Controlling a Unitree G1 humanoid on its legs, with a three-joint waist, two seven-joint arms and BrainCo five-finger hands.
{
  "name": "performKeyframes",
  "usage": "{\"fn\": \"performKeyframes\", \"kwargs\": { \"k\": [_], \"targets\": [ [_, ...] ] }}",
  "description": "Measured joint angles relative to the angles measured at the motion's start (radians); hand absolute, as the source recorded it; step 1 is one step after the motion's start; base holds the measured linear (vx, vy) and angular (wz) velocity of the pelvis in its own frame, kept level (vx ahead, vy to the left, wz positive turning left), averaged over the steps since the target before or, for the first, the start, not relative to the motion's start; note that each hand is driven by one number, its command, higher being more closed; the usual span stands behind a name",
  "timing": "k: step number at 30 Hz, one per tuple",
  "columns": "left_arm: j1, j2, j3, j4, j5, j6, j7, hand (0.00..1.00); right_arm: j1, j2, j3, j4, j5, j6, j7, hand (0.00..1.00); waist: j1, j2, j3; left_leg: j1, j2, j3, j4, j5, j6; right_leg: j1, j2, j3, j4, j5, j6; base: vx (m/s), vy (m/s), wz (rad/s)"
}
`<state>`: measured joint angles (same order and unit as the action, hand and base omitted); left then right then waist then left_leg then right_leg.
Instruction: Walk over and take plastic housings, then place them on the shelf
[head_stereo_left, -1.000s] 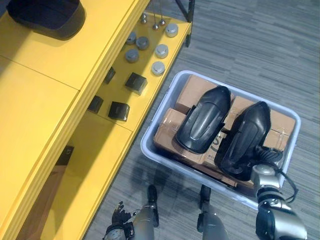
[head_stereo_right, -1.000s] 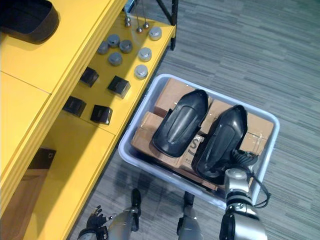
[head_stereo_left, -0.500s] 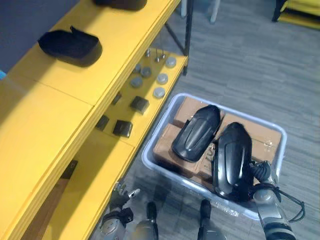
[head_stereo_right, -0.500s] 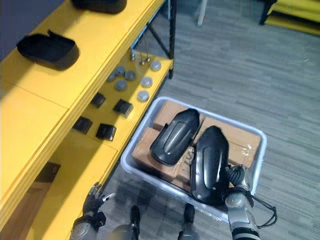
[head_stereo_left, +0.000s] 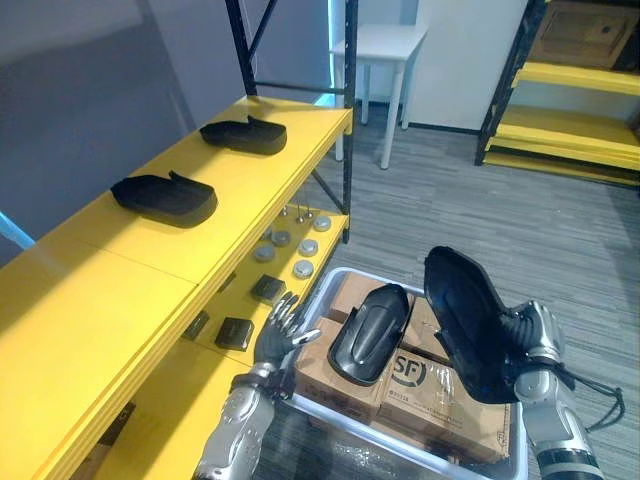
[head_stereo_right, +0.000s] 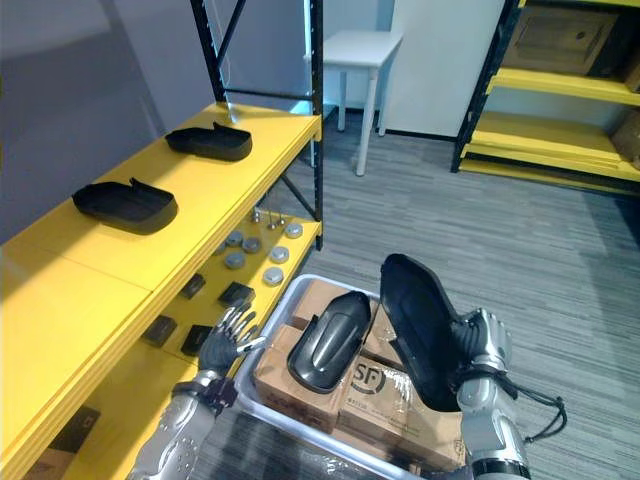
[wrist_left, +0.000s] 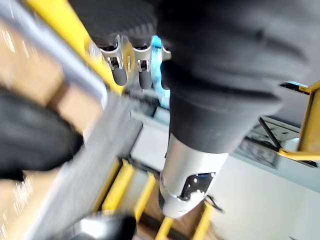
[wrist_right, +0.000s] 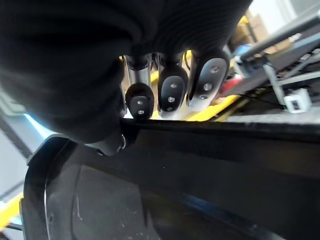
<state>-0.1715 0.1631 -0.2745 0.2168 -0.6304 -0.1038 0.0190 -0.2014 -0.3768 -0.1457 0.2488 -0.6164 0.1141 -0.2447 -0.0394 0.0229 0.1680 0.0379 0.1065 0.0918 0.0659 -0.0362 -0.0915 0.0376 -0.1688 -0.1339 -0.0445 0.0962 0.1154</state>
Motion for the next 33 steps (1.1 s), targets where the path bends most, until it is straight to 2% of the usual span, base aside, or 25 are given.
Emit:
{"fn": "performKeyframes", "kwargs": {
  "k": [5,11,17,23,28,29,33],
  "targets": [
    [-0.101,-0.065,-0.070,0.182,-0.096,0.006,0.033,0.00,-0.010,0.007,0.084,-0.063,-0.016,-0.001,-0.012,1.00,-0.014,-0.003,-0.026,0.038,0.001,0.000,-0.047,0.027,-0.003,0.015,0.004,0.000,0.000,0.002,-0.002,-0.05,-0.003,0.00],
    [-0.152,-0.117,-0.108,0.277,-0.134,0.008,0.084,0.00,-0.042,0.105,0.166,-0.159,-0.014,-0.002,-0.063,1.00,-0.028,-0.024,-0.049,0.054,0.007,0.019,-0.076,0.043,-0.007,0.013,0.012,0.014,-0.015,0.017,-0.006,-0.01,0.009,-0.09],
    [-0.201,-0.136,-0.148,0.284,-0.150,-0.003,0.110,0.00,-0.042,0.185,0.266,-0.200,0.023,-0.022,-0.090,1.00,-0.031,-0.041,-0.064,0.056,0.006,0.026,-0.077,0.045,-0.007,0.013,0.012,0.021,-0.018,0.020,-0.006,0.01,0.008,-0.01],
    [-0.225,-0.148,-0.152,0.338,-0.153,-0.028,0.147,0.00,-0.036,0.262,0.382,-0.200,0.061,-0.057,-0.102,1.00,-0.030,-0.044,-0.066,0.064,0.005,0.048,-0.078,0.045,-0.007,0.014,0.013,0.043,-0.035,0.035,-0.006,0.00,0.023,-0.10],
    [-0.225,-0.143,-0.153,0.345,-0.154,-0.040,0.153,0.00,-0.031,0.266,0.409,-0.199,0.143,-0.075,-0.111,1.00,-0.031,-0.051,-0.071,0.065,0.005,0.049,-0.077,0.045,-0.007,0.016,0.013,0.043,-0.037,0.037,-0.006,0.00,0.000,0.00],
    [-0.225,-0.138,-0.153,0.345,-0.154,-0.041,0.156,1.00,-0.031,0.263,0.420,-0.199,0.163,-0.078,-0.116,1.00,-0.031,-0.053,-0.073,0.066,0.005,0.049,-0.077,0.045,-0.007,0.017,0.013,0.043,-0.038,0.038,-0.007,0.00,0.000,0.00],
    [-0.225,-0.126,-0.154,0.349,-0.154,-0.046,0.179,1.00,-0.029,0.261,0.445,-0.198,0.191,-0.079,-0.119,1.00,-0.032,-0.060,-0.077,0.066,0.006,0.049,-0.077,0.046,-0.008,0.018,0.013,0.042,-0.039,0.039,-0.007,0.00,0.000,0.00]
  ]
}}
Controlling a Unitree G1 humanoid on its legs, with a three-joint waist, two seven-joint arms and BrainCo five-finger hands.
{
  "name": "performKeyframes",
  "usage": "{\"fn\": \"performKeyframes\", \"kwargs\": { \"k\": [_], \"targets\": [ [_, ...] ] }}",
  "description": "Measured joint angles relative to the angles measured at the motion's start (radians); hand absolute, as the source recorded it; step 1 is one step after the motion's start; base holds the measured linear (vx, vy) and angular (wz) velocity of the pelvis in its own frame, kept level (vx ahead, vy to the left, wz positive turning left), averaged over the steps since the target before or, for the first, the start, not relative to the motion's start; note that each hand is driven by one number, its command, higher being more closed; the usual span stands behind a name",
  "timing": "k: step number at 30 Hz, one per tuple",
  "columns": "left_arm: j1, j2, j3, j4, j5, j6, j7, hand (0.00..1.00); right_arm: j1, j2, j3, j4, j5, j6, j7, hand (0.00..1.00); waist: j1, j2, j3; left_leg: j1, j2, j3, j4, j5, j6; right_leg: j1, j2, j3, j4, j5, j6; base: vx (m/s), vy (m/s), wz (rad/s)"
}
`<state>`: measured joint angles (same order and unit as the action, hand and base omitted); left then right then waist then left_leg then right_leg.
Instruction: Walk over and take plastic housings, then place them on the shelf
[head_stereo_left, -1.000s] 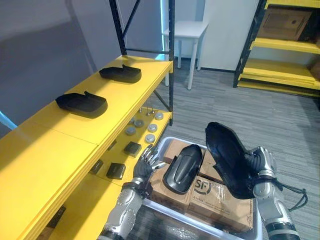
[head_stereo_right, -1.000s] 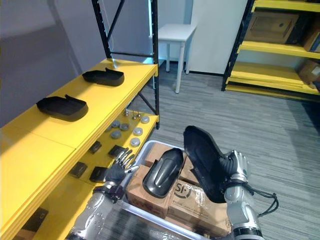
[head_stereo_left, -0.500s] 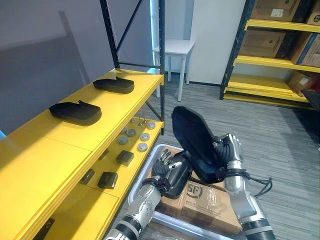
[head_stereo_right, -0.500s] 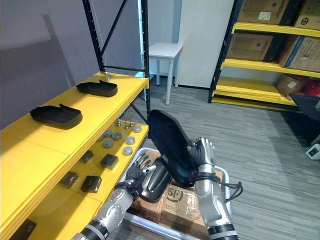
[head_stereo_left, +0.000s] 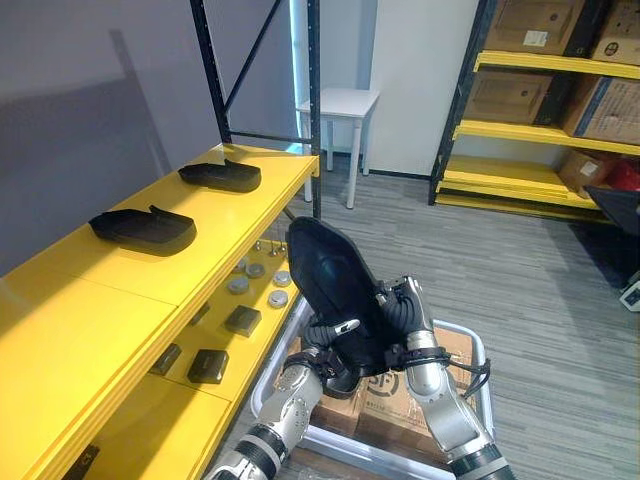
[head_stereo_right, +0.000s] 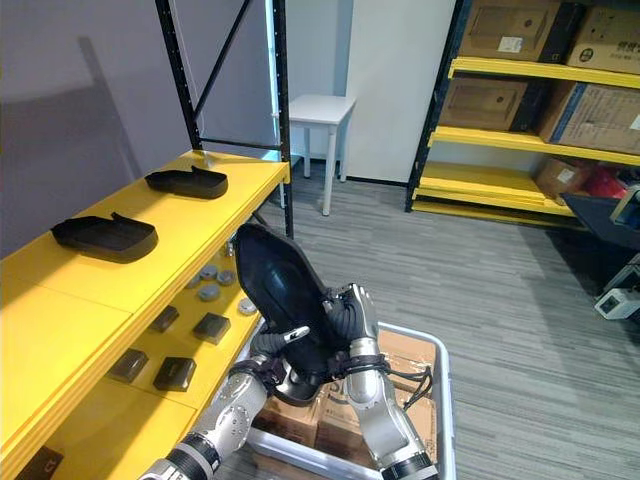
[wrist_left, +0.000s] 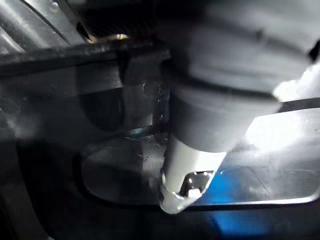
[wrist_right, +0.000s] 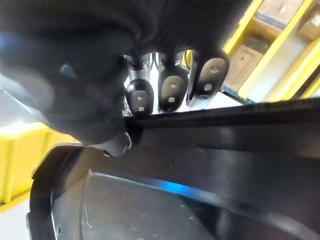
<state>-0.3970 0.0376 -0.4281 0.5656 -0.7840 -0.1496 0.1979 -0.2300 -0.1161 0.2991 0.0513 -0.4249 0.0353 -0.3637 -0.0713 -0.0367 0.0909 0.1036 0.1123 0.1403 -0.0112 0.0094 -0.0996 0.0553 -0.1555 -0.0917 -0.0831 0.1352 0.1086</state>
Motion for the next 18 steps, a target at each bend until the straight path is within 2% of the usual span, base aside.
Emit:
{"fn": "performKeyframes", "kwargs": {
  "k": [3,5,8,13,16,18],
  "targets": [
    [0.000,0.001,0.021,0.027,-0.025,-0.028,0.041,1.00,0.003,-0.008,0.044,0.003,0.026,0.000,-0.003,1.00,-0.002,-0.010,-0.006,0.001,0.000,0.001,0.000,0.000,0.000,0.000,0.000,0.000,0.000,0.000,0.000,0.00,0.000,0.00],
    [-0.001,-0.003,0.071,0.044,-0.063,-0.052,0.067,1.00,0.011,-0.008,0.082,0.009,0.035,-0.002,-0.010,1.00,-0.006,-0.019,-0.012,0.002,0.001,0.002,0.000,0.000,0.000,0.001,0.001,0.002,0.000,0.001,-0.001,0.00,0.000,0.00],
    [-0.001,-0.007,0.095,0.044,-0.099,-0.095,0.069,1.00,0.025,-0.005,0.096,0.015,0.056,-0.009,-0.019,1.00,0.002,-0.026,-0.017,0.004,0.001,0.009,0.000,0.000,0.000,-0.001,0.001,0.006,-0.001,0.003,-0.002,0.00,0.015,-0.04],
    [0.000,-0.042,0.154,0.043,-0.103,-0.109,0.032,1.00,0.020,-0.004,0.092,0.015,0.064,-0.039,-0.024,1.00,0.002,-0.030,-0.016,0.003,0.003,0.017,0.000,0.000,-0.001,-0.007,0.002,0.015,-0.001,0.008,-0.003,-0.01,0.017,-0.05],
    [0.010,-0.079,0.193,0.016,-0.103,-0.109,0.031,1.00,0.009,-0.001,0.080,0.014,0.064,-0.063,-0.024,1.00,0.001,-0.034,-0.012,-0.029,0.007,-0.028,0.002,0.008,-0.001,-0.009,0.000,-0.028,-0.001,0.008,-0.003,-0.03,-0.008,0.40],
    [0.068,-0.101,0.241,-0.095,-0.102,-0.109,0.033,1.00,-0.008,0.032,0.080,0.011,0.064,-0.106,-0.023,1.00,0.005,-0.030,0.002,-0.085,0.004,-0.104,0.001,0.034,-0.005,-0.013,0.003,-0.107,0.000,0.005,-0.006,-0.04,-0.029,0.94]
  ]
}}
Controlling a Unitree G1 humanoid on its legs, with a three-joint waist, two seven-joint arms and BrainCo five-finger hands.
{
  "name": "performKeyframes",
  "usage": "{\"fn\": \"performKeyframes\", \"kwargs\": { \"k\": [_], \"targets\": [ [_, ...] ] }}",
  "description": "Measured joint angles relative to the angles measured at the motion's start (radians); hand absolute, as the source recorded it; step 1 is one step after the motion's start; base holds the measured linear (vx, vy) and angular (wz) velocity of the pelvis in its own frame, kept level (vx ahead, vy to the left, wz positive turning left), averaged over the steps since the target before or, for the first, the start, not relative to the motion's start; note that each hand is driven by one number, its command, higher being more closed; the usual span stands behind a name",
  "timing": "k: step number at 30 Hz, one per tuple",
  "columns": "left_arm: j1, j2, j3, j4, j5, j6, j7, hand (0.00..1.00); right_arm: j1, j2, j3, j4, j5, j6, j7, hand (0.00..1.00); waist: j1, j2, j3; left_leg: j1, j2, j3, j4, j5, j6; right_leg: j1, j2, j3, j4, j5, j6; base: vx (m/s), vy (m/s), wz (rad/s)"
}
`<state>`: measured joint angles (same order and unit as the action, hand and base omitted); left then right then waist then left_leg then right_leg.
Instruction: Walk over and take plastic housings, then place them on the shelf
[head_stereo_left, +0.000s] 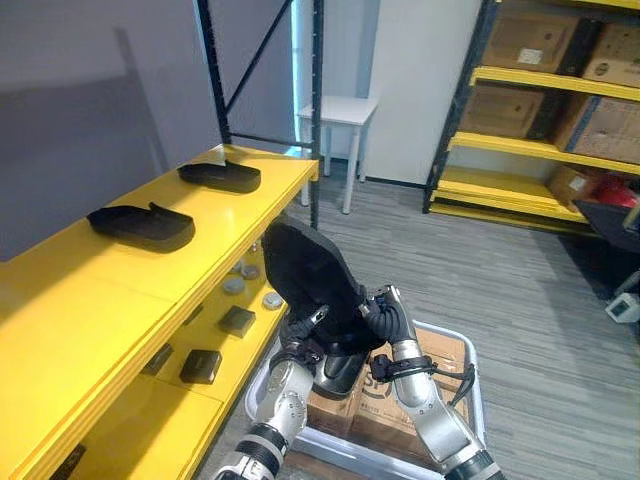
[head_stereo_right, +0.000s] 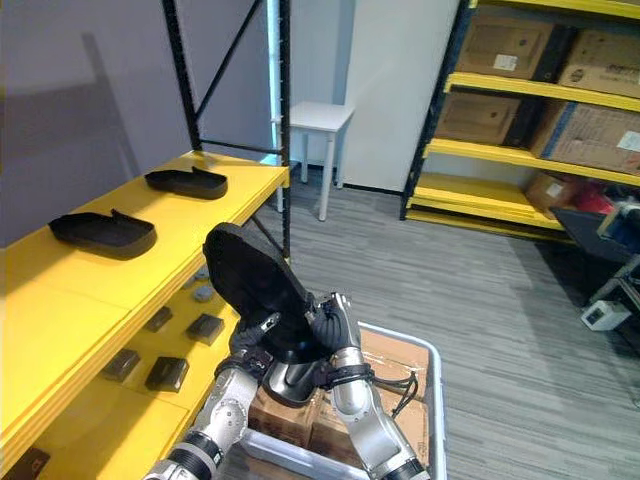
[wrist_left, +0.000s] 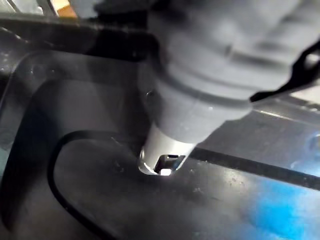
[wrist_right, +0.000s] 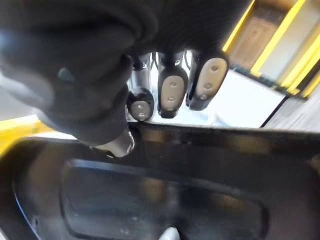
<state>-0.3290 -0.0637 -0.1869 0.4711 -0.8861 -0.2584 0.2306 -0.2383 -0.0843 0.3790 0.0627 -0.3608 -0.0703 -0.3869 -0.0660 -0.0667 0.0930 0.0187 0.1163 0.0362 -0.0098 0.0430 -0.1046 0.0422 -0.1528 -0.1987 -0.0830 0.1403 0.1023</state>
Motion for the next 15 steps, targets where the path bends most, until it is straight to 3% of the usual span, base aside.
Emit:
{"fn": "performKeyframes", "kwargs": {
  "k": [2,4,5,8,11,12,14,15],
  "targets": [
    [0.036,-0.004,0.025,-0.072,0.005,0.000,0.005,1.00,-0.019,0.029,0.002,0.013,0.003,-0.031,0.000,1.00,0.009,0.011,0.027,-0.044,0.002,-0.062,-0.013,0.032,0.004,0.016,0.000,-0.101,0.001,-0.007,-0.007,-0.06,-0.042,1.55],
    [0.059,0.000,0.037,-0.114,0.015,0.002,0.006,1.00,-0.031,0.030,0.004,0.023,0.022,-0.052,0.007,1.00,0.011,0.023,0.034,-0.072,0.046,0.087,-0.047,0.020,0.035,0.037,-0.010,-0.252,0.003,-0.015,-0.010,-0.04,-0.060,2.08],
    [0.086,0.008,0.044,-0.160,0.035,0.005,0.006,1.00,-0.041,0.029,0.008,0.028,0.030,-0.063,0.020,1.00,0.018,0.027,0.038,-0.091,0.078,0.260,-0.046,0.022,0.069,0.058,-0.028,-0.339,0.005,-0.029,-0.003,0.02,-0.045,1.77],
    [0.187,0.061,0.050,-0.322,0.086,0.017,0.006,1.00,-0.035,0.029,0.030,0.005,0.044,-0.091,0.053,1.00,0.030,0.051,0.050,-0.118,0.121,0.523,-0.007,0.023,0.068,0.132,-0.077,-0.541,0.048,-0.075,0.046,0.10,0.076,2.09],
    [0.281,0.099,0.086,-0.501,0.180,0.024,0.006,1.00,-0.031,0.054,0.039,-0.034,0.080,-0.109,0.102,1.00,0.086,0.060,0.050,-0.136,0.065,0.503,-0.022,0.091,0.076,0.172,-0.142,-0.658,0.116,-0.128,0.087,0.18,0.154,1.34],
    [0.290,0.102,0.092,-0.520,0.192,0.026,0.006,1.00,-0.030,0.061,0.040,-0.038,0.081,-0.109,0.105,1.00,0.091,0.059,0.050,-0.136,0.055,0.499,-0.023,0.099,0.079,0.175,-0.153,-0.666,0.128,-0.135,0.090,0.26,0.170,0.91],
    [0.340,0.114,0.140,-0.640,0.363,0.044,0.007,1.00,-0.005,0.084,0.047,-0.059,0.118,-0.114,0.133,1.00,0.093,0.057,0.050,-0.138,-0.027,0.472,-0.006,0.117,0.097,0.193,-0.291,-0.720,0.310,-0.176,0.057,0.30,0.200,0.96],
    [0.341,0.119,0.143,-0.655,0.401,0.046,0.007,1.00,0.002,0.081,0.046,-0.063,0.129,-0.117,0.136,0.00,0.091,0.054,0.052,-0.137,-0.048,0.453,0.006,0.117,0.115,0.196,-0.331,-0.719,0.371,-0.170,0.050,0.28,0.237,1.13]
  ]
}}
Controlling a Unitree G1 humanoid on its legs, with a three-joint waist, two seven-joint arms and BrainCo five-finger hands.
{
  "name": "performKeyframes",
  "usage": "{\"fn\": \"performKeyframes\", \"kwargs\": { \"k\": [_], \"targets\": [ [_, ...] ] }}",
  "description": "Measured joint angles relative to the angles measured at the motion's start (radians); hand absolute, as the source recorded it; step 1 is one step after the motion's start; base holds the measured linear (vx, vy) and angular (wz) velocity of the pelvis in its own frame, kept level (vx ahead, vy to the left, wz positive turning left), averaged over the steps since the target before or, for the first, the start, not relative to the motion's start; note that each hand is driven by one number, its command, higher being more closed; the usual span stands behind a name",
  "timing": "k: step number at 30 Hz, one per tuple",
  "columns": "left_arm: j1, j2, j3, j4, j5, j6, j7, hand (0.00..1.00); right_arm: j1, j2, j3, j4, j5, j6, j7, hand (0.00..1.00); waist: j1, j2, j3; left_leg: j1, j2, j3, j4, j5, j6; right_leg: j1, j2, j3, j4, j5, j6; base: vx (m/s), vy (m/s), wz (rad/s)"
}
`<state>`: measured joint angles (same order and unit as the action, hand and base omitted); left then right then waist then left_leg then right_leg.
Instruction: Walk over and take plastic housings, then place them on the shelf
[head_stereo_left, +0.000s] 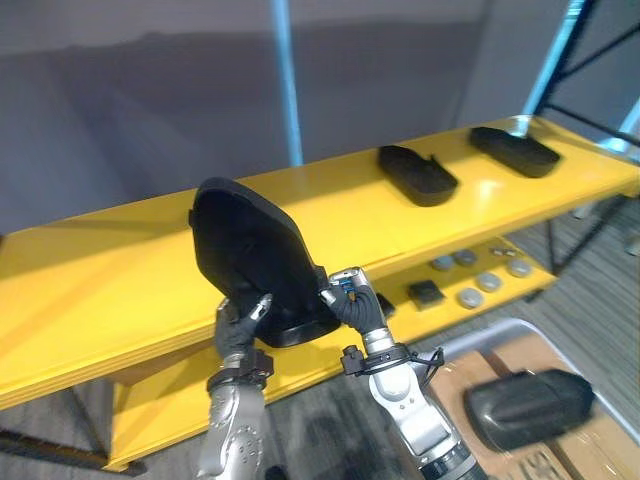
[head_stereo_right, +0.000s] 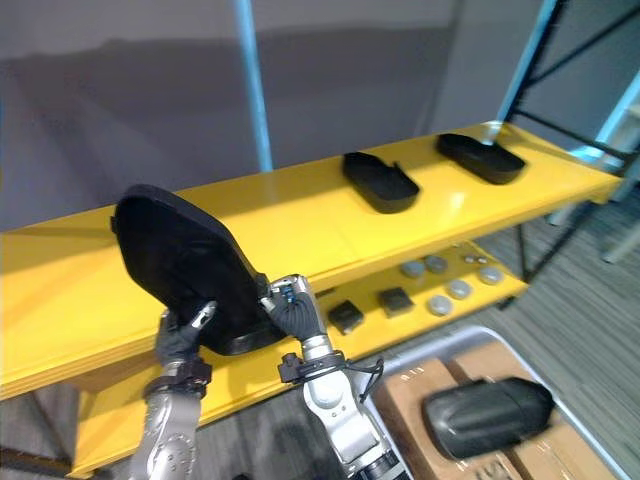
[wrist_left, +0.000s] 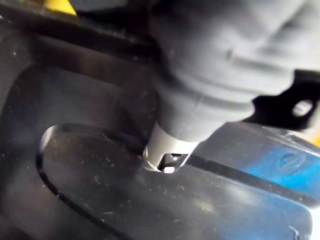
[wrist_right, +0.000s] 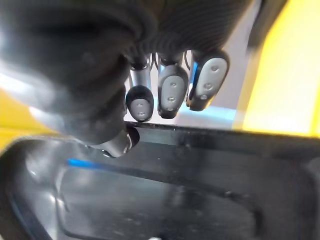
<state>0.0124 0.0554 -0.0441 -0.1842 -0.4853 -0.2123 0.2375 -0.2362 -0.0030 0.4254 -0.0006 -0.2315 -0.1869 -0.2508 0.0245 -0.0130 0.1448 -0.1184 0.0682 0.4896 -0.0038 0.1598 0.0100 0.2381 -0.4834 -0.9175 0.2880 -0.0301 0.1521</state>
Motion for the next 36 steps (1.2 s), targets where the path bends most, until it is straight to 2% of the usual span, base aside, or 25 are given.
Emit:
{"fn": "performKeyframes", "kwargs": {
  "k": [1,2,3,4,5,6,7,8,9,10,11,12,13,14,15,17,20,22,26,29,31,36],
  "targets": [
    [-0.003,0.010,0.002,-0.020,0.048,0.001,0.000,1.00,0.006,-0.005,-0.003,-0.004,0.014,0.000,0.008,0.00,-0.012,-0.006,0.003,0.006,-0.029,-0.039,0.021,-0.019,0.023,-0.004,-0.064,0.012,0.118,0.039,-0.056,0.23,0.252,1.03],
    [-0.008,0.018,0.003,-0.047,0.090,0.004,0.000,1.00,0.006,-0.005,-0.012,-0.003,0.016,0.002,0.019,0.00,-0.009,-0.004,0.003,0.017,-0.036,-0.066,0.034,-0.043,0.037,-0.043,-0.105,0.075,0.235,0.121,-0.172,0.21,0.254,0.88],
    [-0.011,0.024,0.003,-0.063,0.117,0.004,0.001,1.00,0.005,-0.006,-0.015,0.001,0.016,0.005,0.022,0.00,-0.009,-0.003,0.006,0.026,-0.035,-0.083,0.034,-0.052,0.044,-0.075,-0.115,0.142,0.296,0.167,-0.212,0.19,0.217,0.61],
    [-0.022,0.037,0.006,-0.082,0.147,0.002,0.001,1.00,0.004,-0.005,-0.019,0.014,0.018,0.007,0.028,0.00,-0.011,-0.002,0.011,0.038,-0.025,-0.111,0.034,-0.064,0.051,-0.142,-0.089,0.282,0.400,0.102,-0.146,0.24,0.100,0.77],
    [-0.047,0.071,0.003,-0.084,0.181,0.002,0.000,1.00,0.004,-0.011,-0.021,0.020,0.028,0.021,0.046,0.00,-0.021,0.005,0.018,0.066,-0.017,-0.162,0.030,-0.080,0.053,-0.232,0.019,0.472,0.491,-0.063,-0.095,0.24,0.043,0.97],
    [-0.052,0.082,-0.001,-0.084,0.194,0.001,-0.002,1.00,0.004,-0.023,-0.022,0.019,0.039,0.024,0.061,0.00,-0.033,0.005,0.018,0.086,-0.021,-0.189,0.024,-0.089,0.058,-0.254,0.080,0.540,0.466,-0.116,-0.083,0.21,-0.035,0.98],
    [-0.054,0.086,-0.006,-0.084,0.195,0.000,-0.005,1.00,0.005,-0.034,-0.026,0.018,0.047,0.024,0.072,0.00,-0.038,0.005,0.018,0.099,-0.027,-0.209,0.021,-0.092,0.058,-0.268,0.116,0.570,0.430,-0.137,-0.077,0.19,-0.023,0.91],
    [-0.063,0.098,-0.022,-0.083,0.195,-0.001,-0.008,1.00,0.006,-0.055,-0.039,0.013,0.072,0.023,0.094,0.00,-0.044,0.006,0.019,0.115,-0.040,-0.244,0.010,-0.094,0.057,-0.291,0.178,0.625,0.331,-0.156,-0.075,0.18,-0.024,0.99],
    [-0.082,0.111,-0.037,-0.075,0.195,-0.001,-0.023,1.00,0.020,-0.072,-0.056,-0.004,0.094,0.022,0.121,0.00,-0.050,0.001,0.016,0.114,-0.047,-0.278,0.007,-0.095,0.054,-0.327,0.235,0.688,0.205,-0.156,-0.073,0.20,-0.065,1.00],
    [-0.094,0.120,-0.049,-0.064,0.195,-0.001,-0.034,1.00,0.039,-0.077,-0.069,-0.022,0.106,0.024,0.134,0.00,-0.054,-0.001,0.016,0.109,-0.051,-0.298,0.007,-0.095,0.051,-0.337,0.261,0.722,0.133,-0.153,-0.070,0.15,-0.117,1.10],
    [-0.115,0.136,-0.073,-0.041,0.194,-0.001,-0.051,1.00,0.096,-0.079,-0.098,-0.063,0.111,0.026,0.148,0.00,-0.058,-0.007,0.012,0.107,-0.068,-0.336,0.009,-0.098,0.041,-0.346,0.289,0.770,0.014,-0.113,-0.080,0.18,-0.174,0.96],
    [-0.117,0.152,-0.086,-0.024,0.192,-0.001,-0.069,1.00,0.135,-0.076,-0.107,-0.075,0.125,0.027,0.157,0.00,-0.057,-0.033,0.006,0.121,-0.104,-0.352,0.008,-0.107,0.029,-0.354,0.273,0.771,-0.038,0.014,-0.073,0.15,-0.159,0.76],
    [-0.113,0.148,-0.088,-0.011,0.192,-0.001,-0.079,1.00,0.146,-0.079,-0.107,-0.075,0.130,0.030,0.163,0.00,-0.057,-0.033,0.006,0.133,-0.112,-0.353,0.007,-0.115,0.022,-0.345,0.259,0.766,-0.035,-0.007,-0.047,0.17,-0.135,0.17],
    [-0.099,0.137,-0.093,0.011,0.187,0.002,-0.090,1.00,0.164,-0.091,-0.111,-0.074,0.133,0.036,0.173,0.00,-0.056,-0.006,-0.005,0.133,-0.095,-0.346,0.008,-0.131,0.000,-0.327,0.280,0.769,-0.075,0.001,-0.051,0.13,-0.080,-0.14],
    [-0.096,0.136,-0.095,0.018,0.180,0.002,-0.094,1.00,0.168,-0.097,-0.112,-0.074,0.137,0.037,0.174,0.00,-0.059,0.001,-0.009,0.131,-0.085,-0.340,0.007,-0.136,-0.005,-0.321,0.290,0.770,-0.099,0.008,-0.055,0.16,-0.068,-0.35],
    [-0.117,0.131,-0.104,0.070,0.114,0.013,-0.128,1.00,0.195,-0.099,-0.140,-0.105,0.145,0.042,0.195,0.00,-0.066,0.004,-0.011,0.132,-0.049,-0.326,0.002,-0.144,-0.018,-0.280,0.335,0.770,-0.206,0.055,-0.071,0.15,-0.071,-0.28],
    [-0.142,0.103,-0.105,0.141,0.017,0.041,-0.141,1.00,0.217,-0.102,-0.200,-0.156,0.146,0.047,0.215,0.00,-0.095,0.006,-0.012,0.149,-0.030,-0.320,-0.011,-0.146,-0.027,-0.256,0.357,0.770,-0.246,0.065,-0.073,0.14,-0.055,-0.10],
    [-0.168,0.098,-0.114,0.191,-0.050,0.056,-0.139,1.00,0.226,-0.104,-0.243,-0.184,0.148,0.053,0.213,0.00,-0.102,0.007,-0.013,0.165,-0.027,-0.308,-0.028,-0.145,-0.030,-0.250,0.362,0.774,-0.255,0.065,-0.074,0.09,-0.007,-0.13],
    [-0.222,0.107,-0.122,0.274,-0.183,0.081,-0.113,1.00,0.229,-0.102,-0.409,-0.273,0.202,0.063,0.141,0.00,-0.120,0.012,-0.016,0.180,-0.034,-0.296,-0.045,-0.145,-0.030,-0.237,0.360,0.778,-0.283,0.076,-0.072,0.04,0.040,-0.08],
    [-0.297,0.130,-0.118,0.347,-0.263,0.094,-0.071,1.00,0.219,-0.110,-0.467,-0.319,0.226,0.067,0.090,0.00,-0.126,0.012,-0.016,0.190,-0.034,-0.278,-0.049,-0.145,-0.030,-0.238,0.361,0.797,-0.284,0.080,-0.072,-0.02,0.033,-0.16],
    [-0.335,0.136,-0.119,0.383,-0.291,0.105,-0.052,1.00,0.210,-0.112,-0.491,-0.348,0.241,0.067,0.072,0.00,-0.136,0.017,-0.019,0.191,-0.035,-0.274,-0.052,-0.145,-0.030,-0.239,0.362,0.801,-0.289,0.086,-0.071,-0.04,0.013,-0.14],
    [-0.469,0.136,-0.117,0.485,-0.318,0.138,-0.020,1.00,0.154,-0.113,-0.651,-0.416,0.395,0.045,0.011,0.00,-0.180,0.033,-0.028,0.192,-0.040,-0.242,-0.069,-0.143,-0.028,-0.246,0.366,0.831,-0.320,0.112,-0.071,-0.04,0.017,-0.18]
  ]
}}
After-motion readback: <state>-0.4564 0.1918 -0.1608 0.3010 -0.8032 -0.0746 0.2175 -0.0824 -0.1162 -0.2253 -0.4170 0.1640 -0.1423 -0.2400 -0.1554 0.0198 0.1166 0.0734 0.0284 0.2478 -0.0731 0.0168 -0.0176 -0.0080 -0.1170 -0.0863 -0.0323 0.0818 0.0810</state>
